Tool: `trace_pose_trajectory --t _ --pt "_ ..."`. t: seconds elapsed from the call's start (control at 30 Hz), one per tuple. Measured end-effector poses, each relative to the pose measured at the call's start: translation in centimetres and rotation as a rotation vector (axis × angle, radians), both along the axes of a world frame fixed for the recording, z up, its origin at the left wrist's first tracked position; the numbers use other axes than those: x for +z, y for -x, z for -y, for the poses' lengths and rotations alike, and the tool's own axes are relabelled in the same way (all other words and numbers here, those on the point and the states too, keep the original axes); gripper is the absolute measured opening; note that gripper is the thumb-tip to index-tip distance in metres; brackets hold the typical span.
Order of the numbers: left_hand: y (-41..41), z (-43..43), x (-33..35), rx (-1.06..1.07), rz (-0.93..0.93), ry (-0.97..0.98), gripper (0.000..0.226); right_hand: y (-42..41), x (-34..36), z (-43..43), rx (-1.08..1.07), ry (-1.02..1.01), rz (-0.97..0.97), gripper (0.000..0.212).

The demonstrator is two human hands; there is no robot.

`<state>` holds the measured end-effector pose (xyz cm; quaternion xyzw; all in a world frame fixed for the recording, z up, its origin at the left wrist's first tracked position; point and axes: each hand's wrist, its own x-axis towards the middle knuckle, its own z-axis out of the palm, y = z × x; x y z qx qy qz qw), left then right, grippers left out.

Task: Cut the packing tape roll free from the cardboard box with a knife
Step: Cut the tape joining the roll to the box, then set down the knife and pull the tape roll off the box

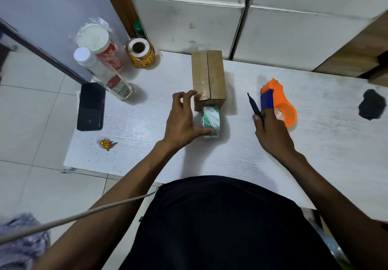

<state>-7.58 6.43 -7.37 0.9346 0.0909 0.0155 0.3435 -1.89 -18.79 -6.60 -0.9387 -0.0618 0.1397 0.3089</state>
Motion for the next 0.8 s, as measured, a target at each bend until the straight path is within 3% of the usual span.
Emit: trace_pose_trajectory --t 0.17,0.3,0.4,0.57,0.8 --pt "0.7 0.8 -0.2 0.177 -0.193 0.393 0.102 0.2 -1.7 -0.2 0.011 0.051 -0.023 0.024" --pt "1.2 1.5 -0.9 0.231 -0.318 0.63 0.06 0.3 -3.5 0.0 -0.004 0.116 -0.025 0.027" --pt "1.4 2.0 -1.5 0.167 -0.348 0.698 0.043 0.5 -4.6 0.2 0.012 0.203 -0.02 0.027" --pt "1.3 2.2 -1.3 0.129 -0.338 0.716 0.039 0.6 -5.2 0.1 0.01 0.276 0.057 0.024" --pt "1.2 2.0 -1.0 0.113 -0.356 0.688 0.035 -0.6 -5.1 -1.0 -0.074 0.246 0.022 0.029"
